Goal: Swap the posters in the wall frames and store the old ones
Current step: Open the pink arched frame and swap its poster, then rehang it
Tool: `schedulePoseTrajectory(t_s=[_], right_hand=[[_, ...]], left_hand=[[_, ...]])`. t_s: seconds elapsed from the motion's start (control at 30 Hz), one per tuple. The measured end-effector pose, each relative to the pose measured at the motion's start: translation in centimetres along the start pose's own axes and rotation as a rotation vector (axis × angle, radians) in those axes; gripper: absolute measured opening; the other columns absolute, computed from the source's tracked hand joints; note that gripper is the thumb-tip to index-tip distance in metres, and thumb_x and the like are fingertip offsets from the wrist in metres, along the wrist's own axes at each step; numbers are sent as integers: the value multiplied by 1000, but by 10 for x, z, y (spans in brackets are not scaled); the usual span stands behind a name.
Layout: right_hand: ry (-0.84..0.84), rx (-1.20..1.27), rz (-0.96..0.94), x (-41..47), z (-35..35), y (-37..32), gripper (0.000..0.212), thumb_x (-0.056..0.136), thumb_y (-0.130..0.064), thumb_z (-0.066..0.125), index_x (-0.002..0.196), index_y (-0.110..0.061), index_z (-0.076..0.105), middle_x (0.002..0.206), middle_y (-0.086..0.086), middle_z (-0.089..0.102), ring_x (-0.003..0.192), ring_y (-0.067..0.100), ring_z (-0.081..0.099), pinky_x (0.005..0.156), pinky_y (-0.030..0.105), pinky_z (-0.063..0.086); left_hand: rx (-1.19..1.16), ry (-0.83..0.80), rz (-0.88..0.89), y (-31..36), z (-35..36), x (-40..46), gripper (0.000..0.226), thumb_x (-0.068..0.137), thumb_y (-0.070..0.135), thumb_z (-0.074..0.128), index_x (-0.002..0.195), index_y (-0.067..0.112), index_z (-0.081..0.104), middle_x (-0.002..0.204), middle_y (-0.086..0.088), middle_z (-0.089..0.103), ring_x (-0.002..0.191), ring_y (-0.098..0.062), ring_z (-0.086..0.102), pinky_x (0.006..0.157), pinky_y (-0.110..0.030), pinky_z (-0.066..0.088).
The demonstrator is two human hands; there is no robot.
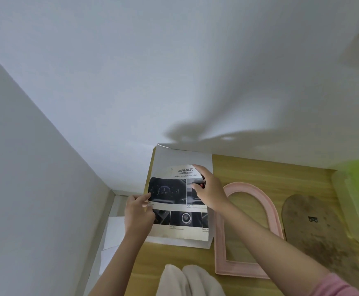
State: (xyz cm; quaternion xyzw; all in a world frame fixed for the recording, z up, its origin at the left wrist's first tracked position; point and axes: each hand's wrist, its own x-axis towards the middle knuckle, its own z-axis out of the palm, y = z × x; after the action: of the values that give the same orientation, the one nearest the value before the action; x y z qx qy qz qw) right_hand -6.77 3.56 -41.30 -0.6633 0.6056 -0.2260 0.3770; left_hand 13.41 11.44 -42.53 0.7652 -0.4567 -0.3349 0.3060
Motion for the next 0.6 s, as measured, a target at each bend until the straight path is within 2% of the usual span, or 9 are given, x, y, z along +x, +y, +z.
schedulePoseTrajectory(t_s=[0.07, 0.13, 0.27, 0.4, 0.5, 0.6], right_hand=[[61, 32, -16, -6, -9, -2, 55, 86, -6, 60, 136, -24, 45, 115, -9, 59, 91, 7, 58, 81, 19, 46], [128, 66, -19, -15, -20, -1, 54, 85, -6, 62, 134, -24, 47, 117, -8, 61, 98, 7, 57, 85, 18, 45], [273, 110, 22, -43, -48, 10, 52, 83, -7, 66, 131, -19, 51, 116, -11, 59, 102, 4, 55, 79, -1, 38], [369, 157, 89, -71, -73, 34, 48, 83, -7, 68, 128, -18, 53, 110, -9, 61, 97, 6, 57, 78, 7, 46], [370, 163, 142, -82, -81, 49, 48, 83, -5, 67, 127, -18, 54, 111, -7, 62, 96, 9, 59, 70, 1, 44], [347, 183, 160, -83, -81, 58, 48, 82, -6, 67, 127, -19, 54, 114, -7, 61, 101, 11, 58, 72, 4, 42]], left_hand=[[-28, 6, 29, 6, -4, -3, 34, 85, 0, 58, 117, 11, 63, 104, 0, 52, 96, -16, 55, 55, -6, 40], [-61, 2, 57, 13, -5, -10, 33, 85, 2, 60, 116, 12, 64, 104, 1, 55, 97, -17, 58, 57, -5, 41], [-109, -38, 128, 30, 3, -29, 31, 83, 5, 64, 113, 13, 66, 101, 6, 60, 93, -14, 61, 58, -7, 45], [-79, -89, 210, 41, 27, -46, 31, 83, 5, 64, 113, 14, 66, 104, 4, 61, 93, -13, 62, 61, -7, 47], [8, -69, 232, 45, 42, -56, 34, 84, 1, 61, 117, 10, 63, 110, -2, 60, 90, -11, 58, 64, -5, 41], [84, -25, 190, 42, 48, -59, 40, 84, 2, 59, 123, 7, 58, 117, -8, 56, 98, -19, 57, 77, -18, 44]])
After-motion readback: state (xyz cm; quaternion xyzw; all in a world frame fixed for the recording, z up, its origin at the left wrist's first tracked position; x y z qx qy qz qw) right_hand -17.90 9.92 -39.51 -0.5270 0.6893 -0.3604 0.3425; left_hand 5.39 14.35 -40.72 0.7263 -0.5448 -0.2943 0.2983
